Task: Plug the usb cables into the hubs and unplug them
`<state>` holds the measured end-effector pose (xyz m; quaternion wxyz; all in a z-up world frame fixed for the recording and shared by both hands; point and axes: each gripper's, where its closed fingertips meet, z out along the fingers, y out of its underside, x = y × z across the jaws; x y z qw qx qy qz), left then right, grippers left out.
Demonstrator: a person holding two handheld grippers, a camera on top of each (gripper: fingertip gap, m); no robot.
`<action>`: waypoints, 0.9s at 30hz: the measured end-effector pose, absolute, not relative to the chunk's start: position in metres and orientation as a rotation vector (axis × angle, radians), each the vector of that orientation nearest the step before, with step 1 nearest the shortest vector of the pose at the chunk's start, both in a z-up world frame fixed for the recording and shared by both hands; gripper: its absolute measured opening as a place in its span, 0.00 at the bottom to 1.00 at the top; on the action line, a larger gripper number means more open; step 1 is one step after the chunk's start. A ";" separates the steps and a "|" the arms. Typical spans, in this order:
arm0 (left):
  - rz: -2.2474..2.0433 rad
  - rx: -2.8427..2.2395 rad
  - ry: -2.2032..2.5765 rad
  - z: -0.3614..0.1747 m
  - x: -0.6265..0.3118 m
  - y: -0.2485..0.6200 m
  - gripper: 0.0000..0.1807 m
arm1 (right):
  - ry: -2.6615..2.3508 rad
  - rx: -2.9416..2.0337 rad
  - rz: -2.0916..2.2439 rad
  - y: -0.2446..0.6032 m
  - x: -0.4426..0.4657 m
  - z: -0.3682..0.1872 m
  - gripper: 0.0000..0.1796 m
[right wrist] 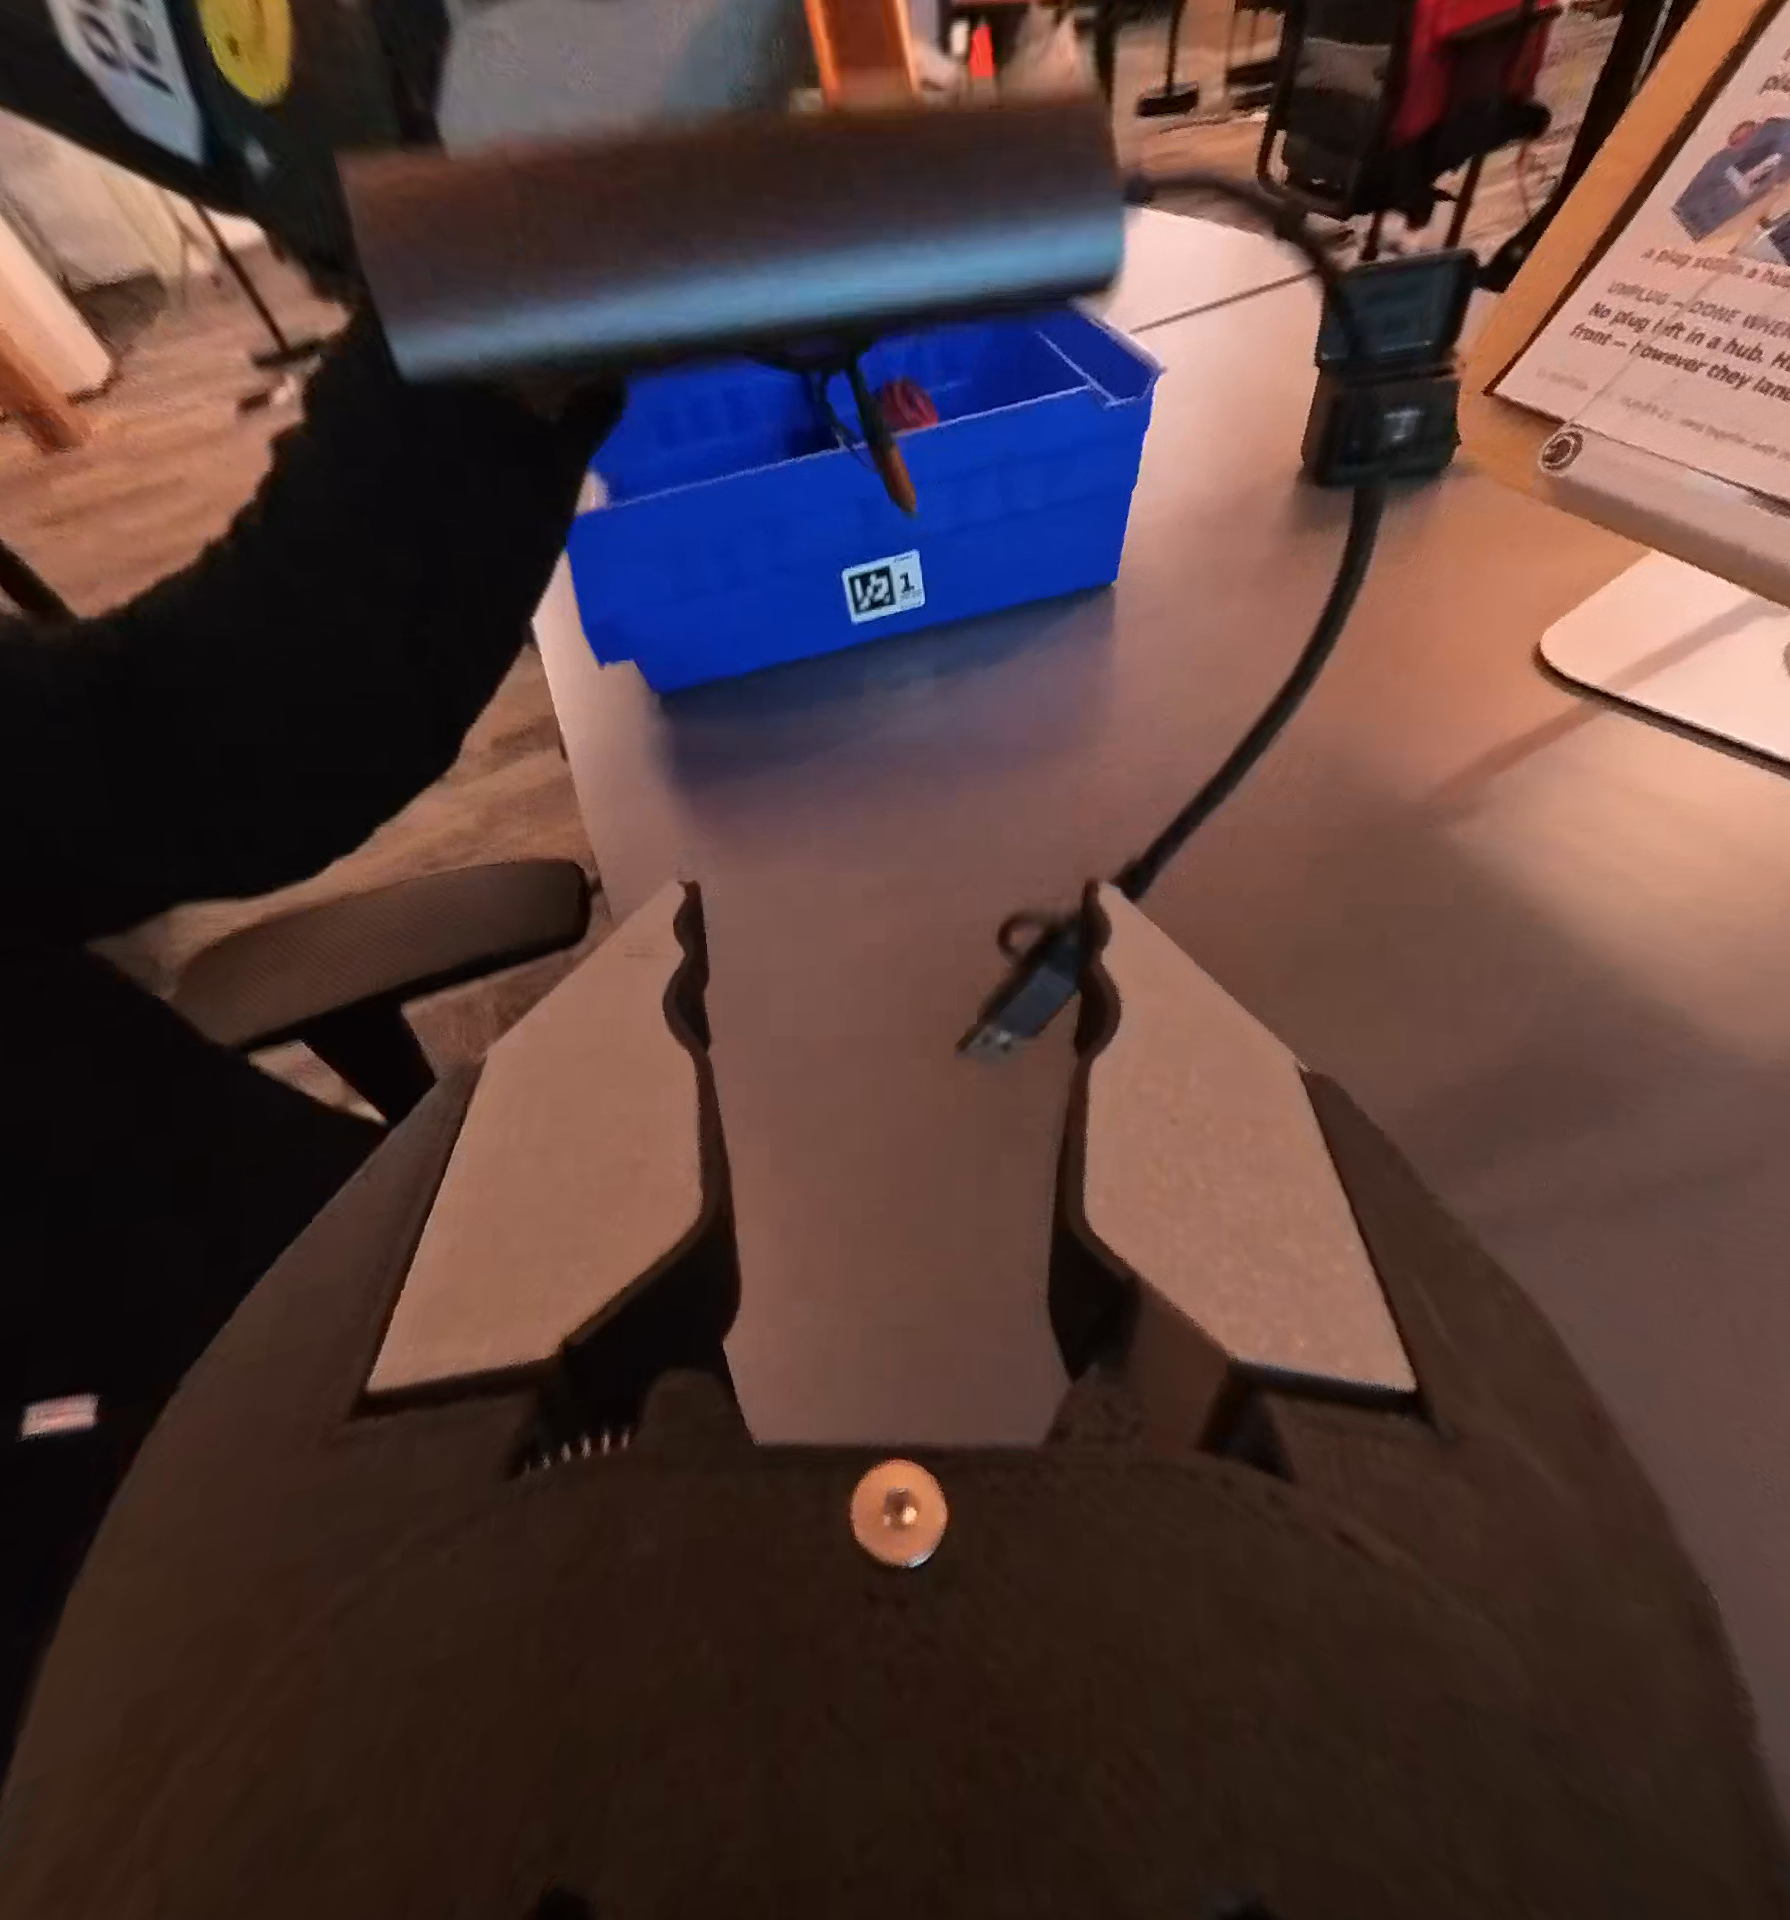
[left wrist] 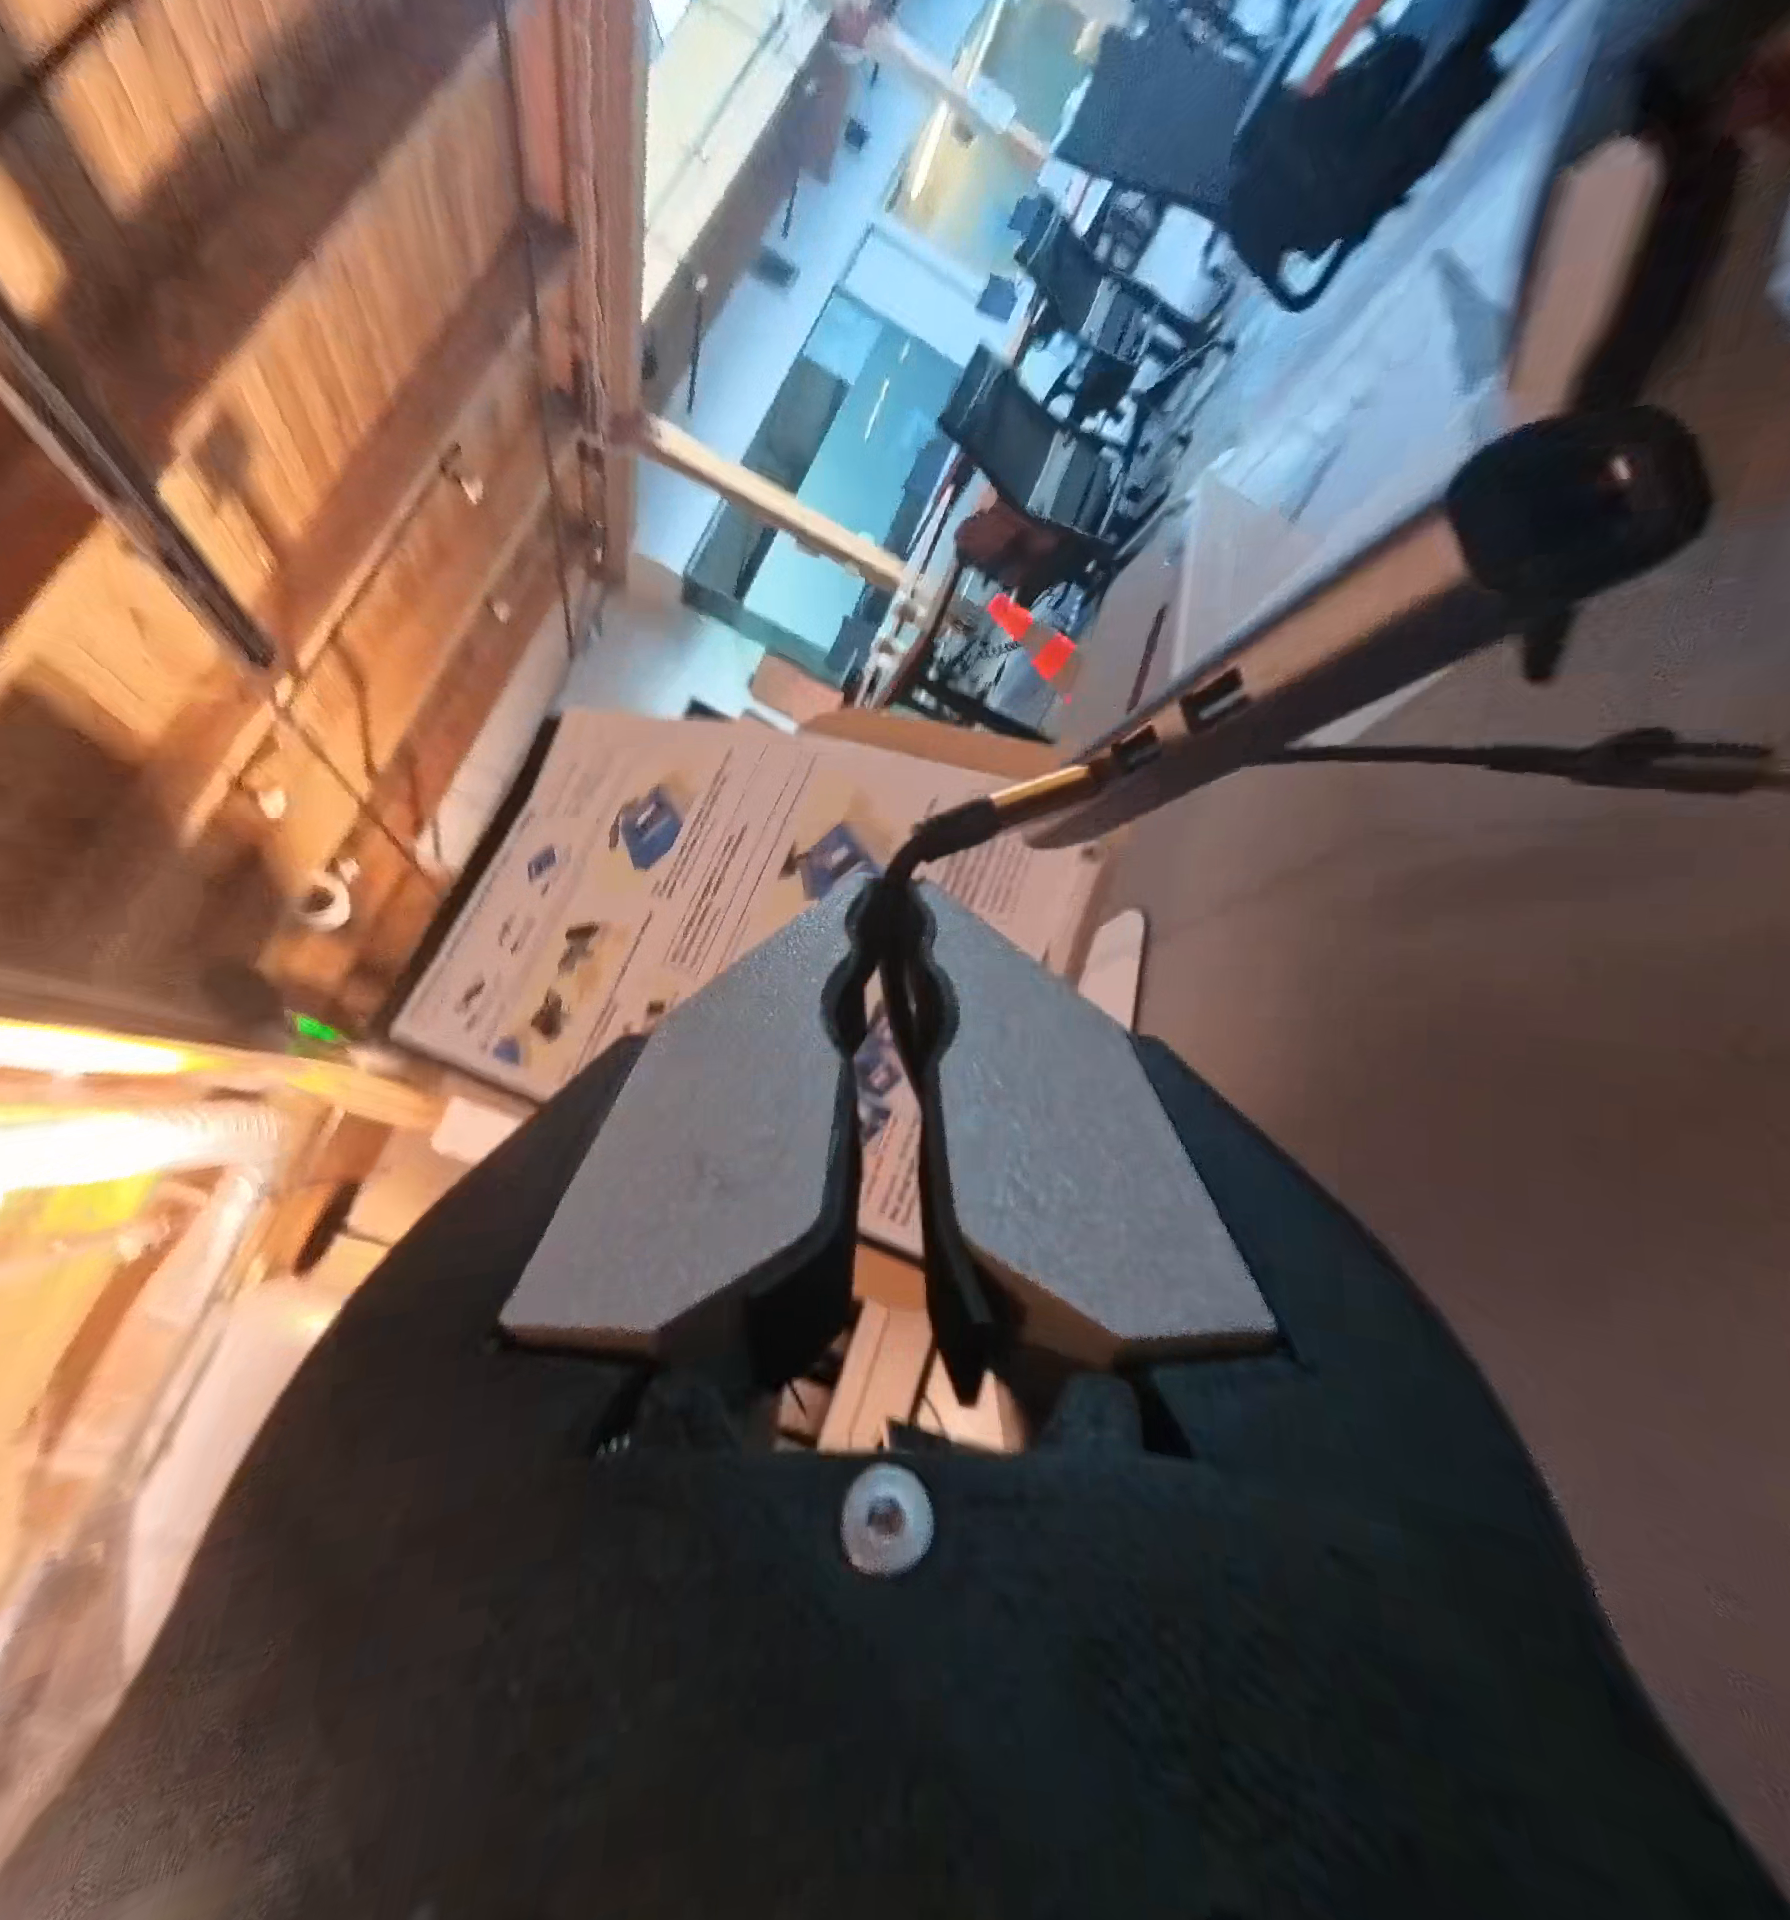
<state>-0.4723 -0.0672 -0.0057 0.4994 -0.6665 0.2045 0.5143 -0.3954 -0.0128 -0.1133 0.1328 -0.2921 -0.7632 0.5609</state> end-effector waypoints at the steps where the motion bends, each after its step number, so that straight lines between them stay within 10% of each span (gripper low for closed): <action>1: 1.223 -1.597 0.577 -0.019 -0.461 -0.060 0.00 | -2.232 -0.806 1.595 -0.010 -0.391 -0.113 0.37; 16: 0.665 -1.581 0.889 -0.095 -0.409 -0.026 0.00 | -2.737 -0.230 1.385 -0.017 -0.379 -0.120 0.42; 22: 0.636 -1.572 0.760 -0.086 -0.426 -0.021 0.03 | -2.938 -0.244 1.483 -0.049 -0.396 -0.157 0.14; 27: 0.643 -1.657 0.391 -0.087 -0.480 -0.037 0.13 | -2.727 -0.395 1.643 -0.048 -0.429 -0.158 0.11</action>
